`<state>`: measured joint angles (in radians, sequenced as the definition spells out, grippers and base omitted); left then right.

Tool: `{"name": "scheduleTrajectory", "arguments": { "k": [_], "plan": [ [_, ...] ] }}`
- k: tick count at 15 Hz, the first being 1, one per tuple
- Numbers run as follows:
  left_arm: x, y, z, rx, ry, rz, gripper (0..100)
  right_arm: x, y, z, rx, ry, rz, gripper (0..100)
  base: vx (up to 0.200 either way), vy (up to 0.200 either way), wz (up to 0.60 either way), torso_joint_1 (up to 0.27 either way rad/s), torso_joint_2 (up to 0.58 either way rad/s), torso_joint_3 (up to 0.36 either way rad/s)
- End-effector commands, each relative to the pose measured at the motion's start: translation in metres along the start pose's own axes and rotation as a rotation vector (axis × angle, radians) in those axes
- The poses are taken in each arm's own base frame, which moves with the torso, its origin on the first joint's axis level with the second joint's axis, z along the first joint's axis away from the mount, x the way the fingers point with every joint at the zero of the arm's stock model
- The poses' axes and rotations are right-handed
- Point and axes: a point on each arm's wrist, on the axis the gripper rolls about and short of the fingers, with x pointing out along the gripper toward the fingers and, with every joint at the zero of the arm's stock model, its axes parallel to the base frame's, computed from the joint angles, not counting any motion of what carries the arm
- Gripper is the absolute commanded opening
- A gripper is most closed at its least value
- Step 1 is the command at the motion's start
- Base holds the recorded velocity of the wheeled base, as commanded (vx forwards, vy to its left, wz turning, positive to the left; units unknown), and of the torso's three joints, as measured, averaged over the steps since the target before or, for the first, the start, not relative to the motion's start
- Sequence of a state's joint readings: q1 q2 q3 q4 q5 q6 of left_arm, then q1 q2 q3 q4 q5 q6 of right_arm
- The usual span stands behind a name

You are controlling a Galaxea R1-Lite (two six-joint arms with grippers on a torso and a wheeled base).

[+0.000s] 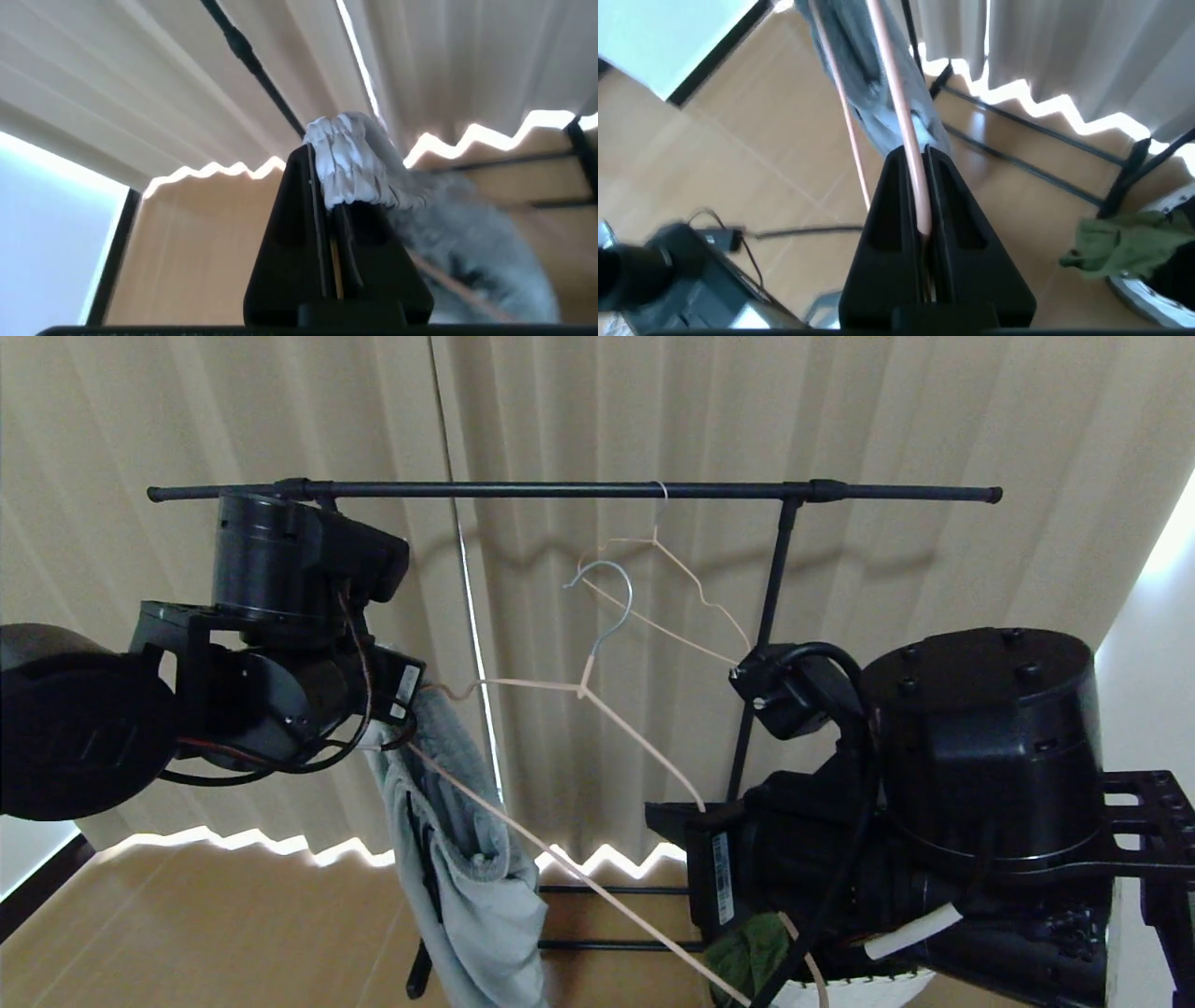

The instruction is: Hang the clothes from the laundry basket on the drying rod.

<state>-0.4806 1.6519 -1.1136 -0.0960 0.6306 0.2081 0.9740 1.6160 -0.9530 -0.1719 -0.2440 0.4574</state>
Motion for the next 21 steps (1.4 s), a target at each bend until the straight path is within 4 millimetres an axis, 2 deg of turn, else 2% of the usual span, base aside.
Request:
{"name": "scheduleTrajectory", "arguments": {
  "k": [1, 4, 6, 10, 13, 14, 16, 21],
  "plan": [
    [-0.006, 0.001, 0.0, -0.004, -0.01, -0.008, 0, 0.002, 0.001, 0.001, 0.001, 0.0, 0.0, 0, 0.0, 0.0, 0.0, 0.0, 0.0, 0.0],
    [-0.008, -0.002, 0.002, -0.009, -0.019, -0.017, 0, 0.002, 0.0, -0.001, 0.002, 0.002, 0.001, 0, 0.0, 0.0, 0.0, 0.0, 0.0, 0.0],
    [-0.007, -0.001, 0.004, -0.016, -0.023, -0.012, 0, 0.007, 0.003, 0.001, 0.012, -0.056, 0.028, 0, 0.0, 0.0, 0.0, 0.0, 0.0, 0.0],
    [-0.009, 0.0, 0.003, -0.016, -0.021, -0.012, 0, 0.019, 0.004, -0.002, 0.008, -0.062, 0.002, 0, 0.0, 0.0, 0.0, 0.0, 0.0, 0.0],
    [-0.018, 0.0, 0.006, -0.006, -0.03, -0.029, 0, 0.025, 0.004, -0.003, 0.007, -0.058, -0.014, 0, 0.0, 0.0, 0.0, 0.0, 0.0, 0.0],
    [-0.025, 0.009, 0.011, 0.002, -0.035, -0.022, 0, 0.03, -0.003, -0.001, 0.014, -0.064, -0.053, 0, 0.0, 0.0, 0.0, 0.0, 0.0, 0.0],
    [-0.034, 0.023, 0.007, 0.072, -0.007, -0.006, 0, 0.032, -0.01, 0.002, 0.023, -0.072, -0.081, 0, 0.0, 0.0, 0.0, 0.0, 0.0, 0.0],
    [-0.034, 0.029, 0.005, 0.168, 0.0, 0.008, 0, 0.033, -0.025, 0.01, 0.035, -0.098, -0.133, 0, 0.0, 0.0, 0.0, 0.0, 0.0, 0.0]
  ]
}}
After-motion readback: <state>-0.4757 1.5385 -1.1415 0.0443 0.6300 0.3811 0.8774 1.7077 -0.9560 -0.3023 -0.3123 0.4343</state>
